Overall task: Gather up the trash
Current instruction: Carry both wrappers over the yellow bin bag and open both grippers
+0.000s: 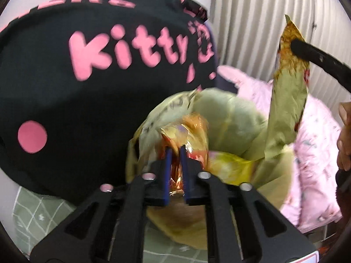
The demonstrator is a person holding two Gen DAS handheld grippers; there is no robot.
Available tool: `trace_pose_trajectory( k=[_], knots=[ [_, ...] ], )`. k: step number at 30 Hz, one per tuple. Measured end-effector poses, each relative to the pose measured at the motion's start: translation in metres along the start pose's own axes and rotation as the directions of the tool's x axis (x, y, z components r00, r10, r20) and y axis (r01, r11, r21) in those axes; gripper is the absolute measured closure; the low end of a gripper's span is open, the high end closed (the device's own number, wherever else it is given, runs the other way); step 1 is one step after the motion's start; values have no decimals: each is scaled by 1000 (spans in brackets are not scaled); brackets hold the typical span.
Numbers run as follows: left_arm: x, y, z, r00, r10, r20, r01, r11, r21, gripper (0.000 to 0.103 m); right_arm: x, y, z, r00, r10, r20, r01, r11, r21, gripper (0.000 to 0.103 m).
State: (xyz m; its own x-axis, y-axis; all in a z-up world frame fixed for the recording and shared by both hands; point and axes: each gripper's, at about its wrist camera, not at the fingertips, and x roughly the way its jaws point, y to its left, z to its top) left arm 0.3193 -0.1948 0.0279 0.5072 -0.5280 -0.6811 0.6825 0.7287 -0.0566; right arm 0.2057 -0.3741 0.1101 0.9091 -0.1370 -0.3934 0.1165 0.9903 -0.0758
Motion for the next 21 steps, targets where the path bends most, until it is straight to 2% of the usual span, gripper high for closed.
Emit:
trace_pose_trajectory(
  k=[4, 10, 17, 21],
  knots=[
    [-1, 14, -4, 1000, 1, -13, -1, 1000, -28, 97, 27, 19, -27, 994, 70, -84, -71, 997, -13, 71],
    [-5, 16, -5, 999, -45, -4, 45, 998, -39, 97, 44, 38, -47, 984, 123, -131, -130, 990, -45, 71],
    [-7, 13, -8, 990, -140, -7, 140, 988, -72, 97, 45, 32, -52, 986, 94, -140, -101, 994, -40, 71],
    [-11, 3, -13, 988, -155, -16, 153, 986, -64, 97, 44, 23, -51, 987, 79, -137, -82, 997, -13, 71]
  ],
)
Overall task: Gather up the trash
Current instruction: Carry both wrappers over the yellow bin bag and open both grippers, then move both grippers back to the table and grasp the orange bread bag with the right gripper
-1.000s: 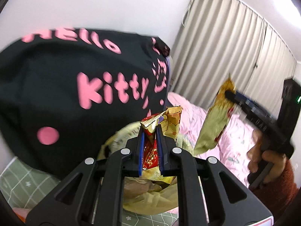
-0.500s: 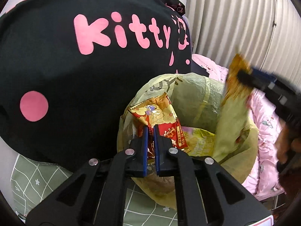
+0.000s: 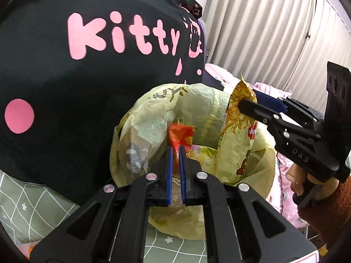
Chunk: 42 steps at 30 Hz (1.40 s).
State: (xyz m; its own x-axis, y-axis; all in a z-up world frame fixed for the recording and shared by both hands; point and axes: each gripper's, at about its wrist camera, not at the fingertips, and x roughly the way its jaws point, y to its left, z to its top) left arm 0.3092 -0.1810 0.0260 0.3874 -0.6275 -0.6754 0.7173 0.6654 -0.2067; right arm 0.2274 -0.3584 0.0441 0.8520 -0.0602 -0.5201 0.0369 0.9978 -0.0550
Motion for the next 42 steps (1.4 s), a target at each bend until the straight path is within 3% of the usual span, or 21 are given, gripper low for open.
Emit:
trace_pose_trajectory(
  k=[7, 11, 13, 15, 21, 25, 29, 32, 35, 38, 42],
  knots=[
    [-7, 2, 0, 1000, -17, 8, 18, 999, -29, 95, 5, 0, -4, 998, 45, -39, -45, 999, 13, 63],
    [-19, 8, -2, 999, -22, 44, 24, 998, -63, 76, 9, 3, -8, 997, 30, -65, -29, 1000, 10, 61],
    [-28, 10, -6, 998, -10, 65, 15, 997, -73, 73, 9, 2, -9, 997, 22, -68, -21, 1000, 16, 59],
    [-37, 12, -12, 997, 9, 81, -3, 996, -84, 66, 8, 2, -9, 998, 21, -67, -20, 999, 26, 54],
    [-70, 31, -38, 987, 105, 122, -89, 987, -133, 61, -5, 9, -1, 999, 41, -30, -40, 998, 50, 53],
    [-95, 53, -68, 973, 191, 130, -162, 965, -204, 59, -9, 31, 4, 996, 92, -15, -91, 995, 41, 50],
    [-118, 78, -103, 951, 286, 117, -246, 930, -272, 58, -11, 63, 6, 982, 188, -1, -188, 982, 24, 49],
    [-138, 102, -133, 925, 365, 105, -311, 887, -341, 58, -8, 89, 4, 970, 243, -14, -243, 970, -8, 49],
    [-158, 129, -165, 894, 440, 82, -363, 821, -440, 58, -1, 116, 0, 952, 302, -54, -304, 952, -32, 49],
    [-175, 157, -201, 876, 481, 40, -383, 743, -548, 58, 7, 146, -8, 932, 349, -101, -355, 933, -55, 49],
    [-188, 173, -233, 866, 501, 5, -395, 690, -607, 57, 20, 185, -23, 901, 395, -179, -417, 903, -106, 49]
  ],
)
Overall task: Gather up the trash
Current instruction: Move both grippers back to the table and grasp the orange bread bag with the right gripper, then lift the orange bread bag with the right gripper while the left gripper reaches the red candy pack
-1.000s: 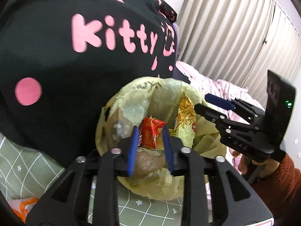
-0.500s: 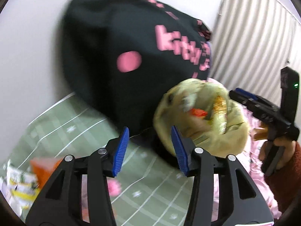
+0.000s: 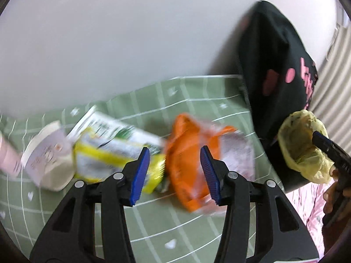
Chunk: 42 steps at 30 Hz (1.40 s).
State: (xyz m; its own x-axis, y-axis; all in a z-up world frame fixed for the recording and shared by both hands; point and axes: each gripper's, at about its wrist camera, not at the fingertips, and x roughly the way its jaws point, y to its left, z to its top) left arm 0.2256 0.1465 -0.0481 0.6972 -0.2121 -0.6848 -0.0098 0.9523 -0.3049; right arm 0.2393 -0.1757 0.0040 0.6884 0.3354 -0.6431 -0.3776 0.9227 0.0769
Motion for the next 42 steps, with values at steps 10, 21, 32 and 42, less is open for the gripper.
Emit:
trace_pose_trajectory(
  k=[10, 21, 32, 42],
  knots=[
    [-15, 47, -24, 997, 70, -16, -71, 994, -84, 57, 78, 76, 5, 975, 180, -131, -200, 966, -163, 49],
    [-40, 81, -48, 992, 116, -45, -121, 984, -128, 57, 152, 118, 23, 943, 205, -263, -271, 930, -248, 72],
    [-26, 80, -37, 999, 36, -35, -42, 980, -196, 50, 80, 96, -12, 964, 147, -220, -195, 957, -215, 96],
    [11, 71, -5, 995, 91, -31, -96, 953, -287, 48, 45, 31, -55, 966, 26, -256, -44, 997, -64, 96]
  ],
)
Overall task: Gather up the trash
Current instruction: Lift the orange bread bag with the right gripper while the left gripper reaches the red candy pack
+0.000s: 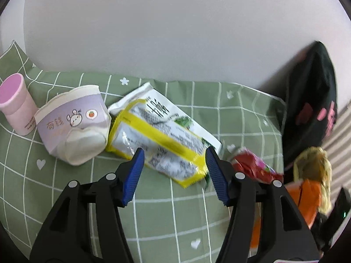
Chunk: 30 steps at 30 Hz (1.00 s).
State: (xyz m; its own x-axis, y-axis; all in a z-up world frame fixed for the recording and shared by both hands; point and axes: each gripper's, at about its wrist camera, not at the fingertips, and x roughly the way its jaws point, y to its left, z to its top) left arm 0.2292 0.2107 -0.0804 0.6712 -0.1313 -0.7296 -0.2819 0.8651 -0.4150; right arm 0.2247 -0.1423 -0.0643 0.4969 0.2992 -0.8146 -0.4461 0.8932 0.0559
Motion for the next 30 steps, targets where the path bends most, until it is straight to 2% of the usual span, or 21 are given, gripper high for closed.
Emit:
trace_pose_trajectory(
  k=[3, 7, 8, 10, 12, 16, 19, 21, 25, 28, 30],
  knots=[
    [10, 1, 5, 999, 51, -3, -51, 999, -11, 48, -5, -11, -6, 1000, 19, -2, -19, 999, 31, 96],
    [18, -1, 3, 998, 55, -33, -55, 998, 17, 48, -17, -12, -4, 997, 72, 42, -74, 996, 45, 95],
    [18, -2, 2, 998, 53, -37, -52, 998, 29, 48, -18, -11, -2, 995, 85, 55, -88, 995, 46, 92],
    [16, -7, -2, 998, 43, -35, -41, 997, 69, 48, -24, -6, 4, 987, 130, 91, -134, 990, 36, 65],
    [9, -14, -4, 1000, 19, -21, -16, 995, 103, 48, -26, 0, 9, 980, 168, 107, -171, 985, 17, 64],
    [-7, -24, -6, 995, -96, -10, 96, 983, 159, 48, -22, 13, 18, 978, 183, 103, -182, 983, -24, 64],
    [-18, -27, -4, 993, -118, 8, 115, 976, 183, 48, -12, 23, 24, 973, 217, 80, -214, 976, -44, 57],
    [-24, -24, -2, 990, -144, 8, 141, 976, 167, 48, 0, 31, 28, 976, 211, 63, -207, 977, -55, 54],
    [-34, -25, -1, 993, -118, 22, 111, 974, 197, 48, 9, 30, 34, 982, 161, 101, -161, 987, -11, 51],
    [-42, -22, -3, 994, -108, 24, 101, 972, 214, 48, 7, 21, 25, 988, 99, 121, -101, 995, 7, 50],
    [-45, -18, -7, 994, -106, 18, 100, 972, 214, 48, 9, 10, 16, 988, 104, 114, -110, 993, 50, 50]
  ],
)
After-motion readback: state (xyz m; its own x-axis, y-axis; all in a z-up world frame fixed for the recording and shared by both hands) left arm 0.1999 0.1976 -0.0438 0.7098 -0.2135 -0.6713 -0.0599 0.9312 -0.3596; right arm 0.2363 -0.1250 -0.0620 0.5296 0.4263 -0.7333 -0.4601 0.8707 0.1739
